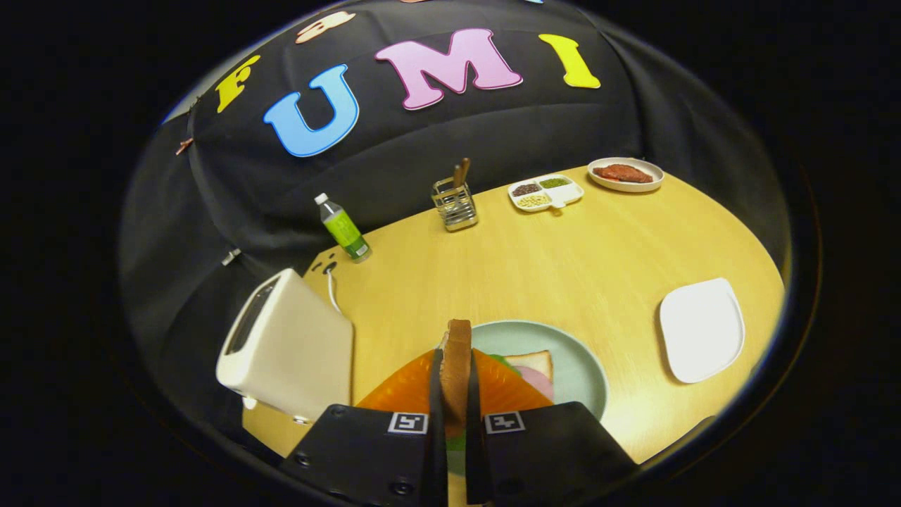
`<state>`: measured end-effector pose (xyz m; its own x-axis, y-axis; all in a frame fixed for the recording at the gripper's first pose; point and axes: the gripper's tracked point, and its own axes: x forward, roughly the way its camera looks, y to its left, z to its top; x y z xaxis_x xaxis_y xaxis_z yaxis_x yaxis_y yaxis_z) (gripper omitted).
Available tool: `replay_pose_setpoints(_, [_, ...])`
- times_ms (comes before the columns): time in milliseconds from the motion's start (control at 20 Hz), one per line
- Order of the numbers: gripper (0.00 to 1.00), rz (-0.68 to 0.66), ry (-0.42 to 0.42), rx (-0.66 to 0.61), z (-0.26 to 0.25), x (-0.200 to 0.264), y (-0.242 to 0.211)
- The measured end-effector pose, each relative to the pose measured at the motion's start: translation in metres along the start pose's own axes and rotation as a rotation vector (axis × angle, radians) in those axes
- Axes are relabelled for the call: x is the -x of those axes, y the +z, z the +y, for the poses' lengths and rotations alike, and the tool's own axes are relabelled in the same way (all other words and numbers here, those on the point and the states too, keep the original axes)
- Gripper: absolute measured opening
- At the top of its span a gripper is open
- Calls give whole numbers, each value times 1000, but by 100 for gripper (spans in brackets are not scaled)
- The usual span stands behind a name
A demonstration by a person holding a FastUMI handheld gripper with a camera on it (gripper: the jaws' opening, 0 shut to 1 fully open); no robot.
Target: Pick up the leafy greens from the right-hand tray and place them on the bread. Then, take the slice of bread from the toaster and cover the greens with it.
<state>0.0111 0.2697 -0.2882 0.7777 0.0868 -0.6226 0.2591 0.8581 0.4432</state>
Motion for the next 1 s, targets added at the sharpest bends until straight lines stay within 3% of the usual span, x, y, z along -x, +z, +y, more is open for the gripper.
replay_pose_setpoints(400, [18,51,-59,213,-27,-12,-22])
replay_pose_setpoints(550, [32,34,-76,243,-32,-12,-17])
replay_pose_setpoints(750, [60,45,-118,295,-43,-10,-16])
replay_pose_setpoints(1000, [65,26,-144,324,-56,-6,-3])
